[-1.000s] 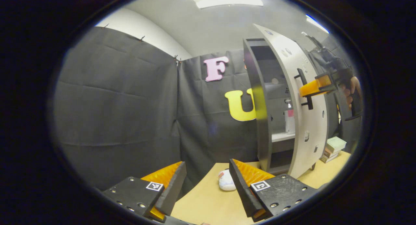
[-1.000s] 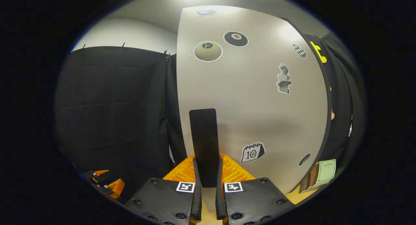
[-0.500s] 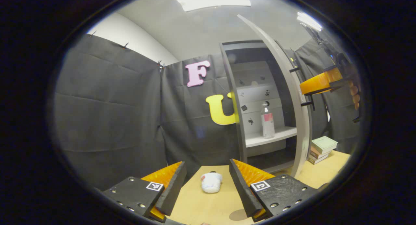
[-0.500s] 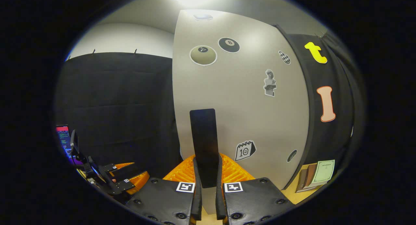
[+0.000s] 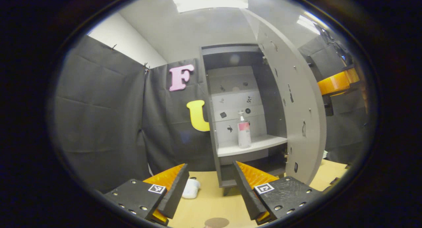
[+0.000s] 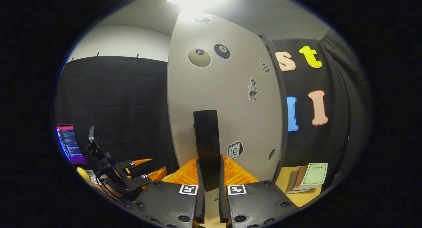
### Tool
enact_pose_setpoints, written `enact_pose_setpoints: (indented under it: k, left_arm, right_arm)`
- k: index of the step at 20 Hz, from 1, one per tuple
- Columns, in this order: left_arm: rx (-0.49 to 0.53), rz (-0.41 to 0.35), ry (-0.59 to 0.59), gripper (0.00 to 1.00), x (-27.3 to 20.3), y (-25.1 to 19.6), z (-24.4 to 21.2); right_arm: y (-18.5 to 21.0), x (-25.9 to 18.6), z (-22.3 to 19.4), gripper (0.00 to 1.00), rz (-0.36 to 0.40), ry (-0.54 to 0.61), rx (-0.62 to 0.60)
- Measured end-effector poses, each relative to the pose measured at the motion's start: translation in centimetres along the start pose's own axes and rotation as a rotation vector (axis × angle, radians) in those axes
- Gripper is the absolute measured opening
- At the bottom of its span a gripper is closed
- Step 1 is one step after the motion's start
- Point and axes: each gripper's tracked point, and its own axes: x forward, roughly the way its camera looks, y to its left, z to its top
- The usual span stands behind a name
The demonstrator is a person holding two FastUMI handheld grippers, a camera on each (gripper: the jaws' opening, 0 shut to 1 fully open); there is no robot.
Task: Open the cabinet door with the right hand, grasp the bottle in the cabinet with the left hand and place it on the coaster, then close the cabinet door with the right hand.
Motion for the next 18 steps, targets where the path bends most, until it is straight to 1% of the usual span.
enact_pose_setpoints:
  k: [4, 8, 10, 12, 14, 15, 16, 17, 18]
  left_arm:
    - [-0.030, -0.018, 0.005, 0.81, -0.3, -3.0, 0.0]
    - [-0.043, -0.013, 0.009, 0.80, -0.7, -4.8, 0.0]
    - [-0.056, -0.005, 0.011, 0.83, -1.0, -5.4, 0.1]
    - [-0.067, 0.010, 0.012, 0.84, -1.3, -5.6, 0.2]
    - [-0.079, 0.022, 0.013, 0.80, -1.8, -5.8, 0.5]
    - [-0.083, 0.026, 0.013, 0.82, -1.8, -5.9, 0.7]
    - [-0.082, 0.029, 0.013, 0.81, -1.8, -5.9, 1.0]
    - [-0.077, 0.030, 0.012, 0.84, -1.6, -5.9, 1.2]
    - [-0.071, 0.030, 0.008, 0.83, -1.5, -5.8, 1.6]
  right_arm:
    - [-1.1, -0.3, 0.1, 0.18, -0.037, -0.002, -0.015]
    - [-2.4, -0.9, 0.1, 0.18, -0.086, -0.009, -0.033]
    - [-3.0, -1.0, 0.3, 0.18, -0.112, -0.011, -0.036]
    - [-3.8, -1.3, 0.3, 0.18, -0.144, -0.012, -0.042]
    - [-4.7, -1.6, 0.4, 0.18, -0.189, -0.013, -0.051]
    - [-5.0, -1.9, 0.4, 0.17, -0.213, -0.016, -0.056]
    - [-5.1, -1.9, 0.5, 0.13, -0.219, -0.020, -0.055]
    - [-4.8, -1.7, 0.4, 0.13, -0.204, -0.020, -0.039]
    - [-4.2, -1.5, 0.3, 0.14, -0.184, -0.019, -0.016]
